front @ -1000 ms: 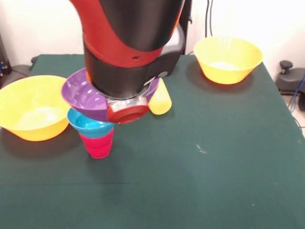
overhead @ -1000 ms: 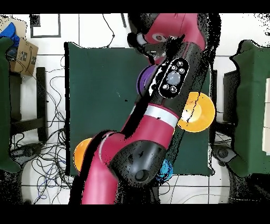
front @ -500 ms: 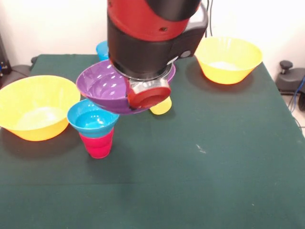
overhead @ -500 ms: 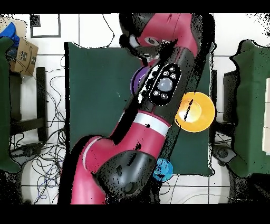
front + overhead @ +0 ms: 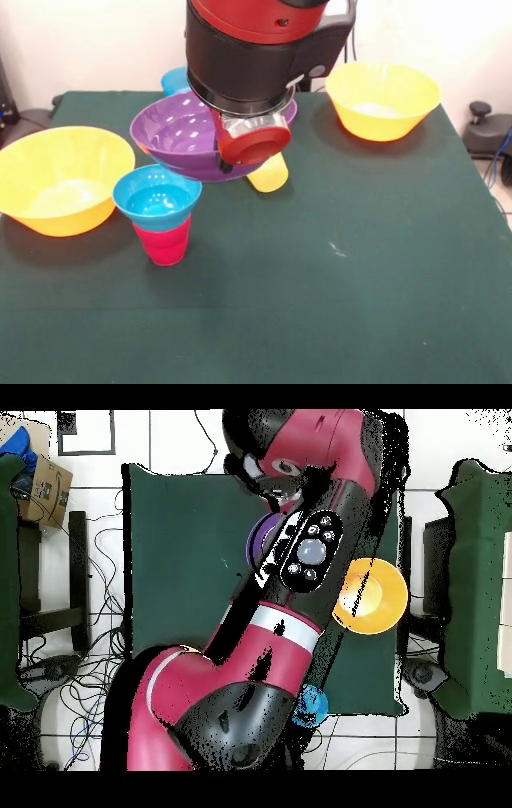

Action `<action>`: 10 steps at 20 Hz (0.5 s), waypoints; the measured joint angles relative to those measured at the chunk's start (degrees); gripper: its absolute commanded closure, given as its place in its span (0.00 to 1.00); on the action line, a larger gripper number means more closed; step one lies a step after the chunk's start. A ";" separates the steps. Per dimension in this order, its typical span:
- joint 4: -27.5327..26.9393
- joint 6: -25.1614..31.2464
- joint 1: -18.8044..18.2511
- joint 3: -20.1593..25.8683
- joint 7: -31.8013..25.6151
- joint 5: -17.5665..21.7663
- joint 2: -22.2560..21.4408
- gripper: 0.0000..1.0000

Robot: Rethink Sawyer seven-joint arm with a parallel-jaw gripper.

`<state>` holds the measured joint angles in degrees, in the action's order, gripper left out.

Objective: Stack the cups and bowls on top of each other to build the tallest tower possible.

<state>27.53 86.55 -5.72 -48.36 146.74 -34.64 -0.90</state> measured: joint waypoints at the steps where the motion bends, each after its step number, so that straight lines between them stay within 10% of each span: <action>1: 0.00 0.01 -0.03 0.09 0.00 0.25 -0.06 1.00; 10: -1.05 0.02 -1.37 1.00 0.00 1.77 0.16 1.00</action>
<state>26.48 86.57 -7.09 -47.36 146.74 -32.87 -0.73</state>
